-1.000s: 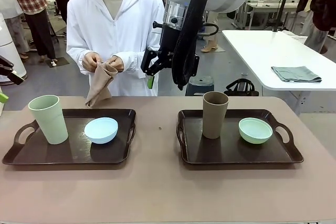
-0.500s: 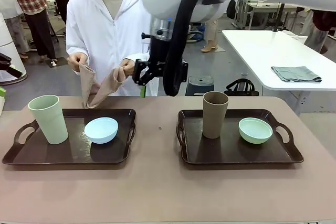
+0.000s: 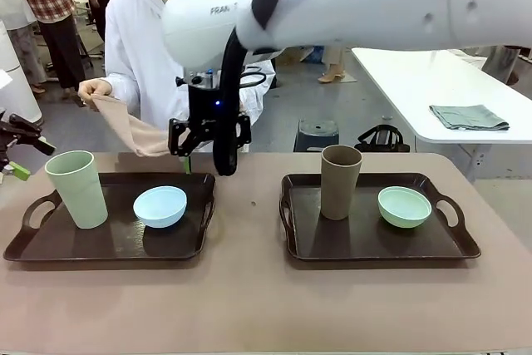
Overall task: Set up a tray with a mat and arrange the tableware.
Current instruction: Pick up the Picnic Bowl and Reusable plastic cup from the Handle tray in front of the human's position and hold them in the air.
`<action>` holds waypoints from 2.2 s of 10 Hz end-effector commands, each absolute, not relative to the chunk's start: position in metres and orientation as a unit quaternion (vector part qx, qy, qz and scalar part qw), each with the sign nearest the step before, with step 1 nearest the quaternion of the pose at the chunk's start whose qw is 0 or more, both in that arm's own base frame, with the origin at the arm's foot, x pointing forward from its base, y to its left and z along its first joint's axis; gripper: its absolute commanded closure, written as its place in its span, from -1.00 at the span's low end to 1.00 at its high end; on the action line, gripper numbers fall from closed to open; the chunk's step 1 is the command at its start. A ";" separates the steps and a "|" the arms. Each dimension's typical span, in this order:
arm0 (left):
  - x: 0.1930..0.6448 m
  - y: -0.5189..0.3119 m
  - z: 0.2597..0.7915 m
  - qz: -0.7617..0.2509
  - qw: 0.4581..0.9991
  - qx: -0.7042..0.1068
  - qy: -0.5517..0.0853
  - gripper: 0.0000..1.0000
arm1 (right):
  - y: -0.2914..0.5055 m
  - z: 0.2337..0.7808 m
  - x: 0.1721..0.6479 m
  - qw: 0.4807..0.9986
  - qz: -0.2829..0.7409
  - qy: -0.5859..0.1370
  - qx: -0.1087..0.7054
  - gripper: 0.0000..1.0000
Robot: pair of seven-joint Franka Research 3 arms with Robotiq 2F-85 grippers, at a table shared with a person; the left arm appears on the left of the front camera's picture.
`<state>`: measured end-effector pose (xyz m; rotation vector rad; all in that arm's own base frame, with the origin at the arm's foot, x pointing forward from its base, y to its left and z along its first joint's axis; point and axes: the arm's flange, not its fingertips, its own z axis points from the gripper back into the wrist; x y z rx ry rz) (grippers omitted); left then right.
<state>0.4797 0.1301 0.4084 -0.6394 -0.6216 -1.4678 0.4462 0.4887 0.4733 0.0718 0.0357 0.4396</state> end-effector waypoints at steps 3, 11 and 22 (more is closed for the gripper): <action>0.485 0.145 0.402 -0.631 0.671 -0.282 -0.269 -1.00 | 0.504 0.457 0.460 0.978 0.205 0.018 0.026 -1.00; 0.478 0.127 0.375 -0.637 0.659 -0.291 -0.274 -1.00 | 0.530 0.430 0.463 0.989 0.149 -0.020 0.015 -1.00; 0.474 0.103 0.326 -0.600 0.646 -0.364 -0.302 -1.00 | 0.552 0.374 0.478 0.989 0.123 -0.039 0.076 -1.00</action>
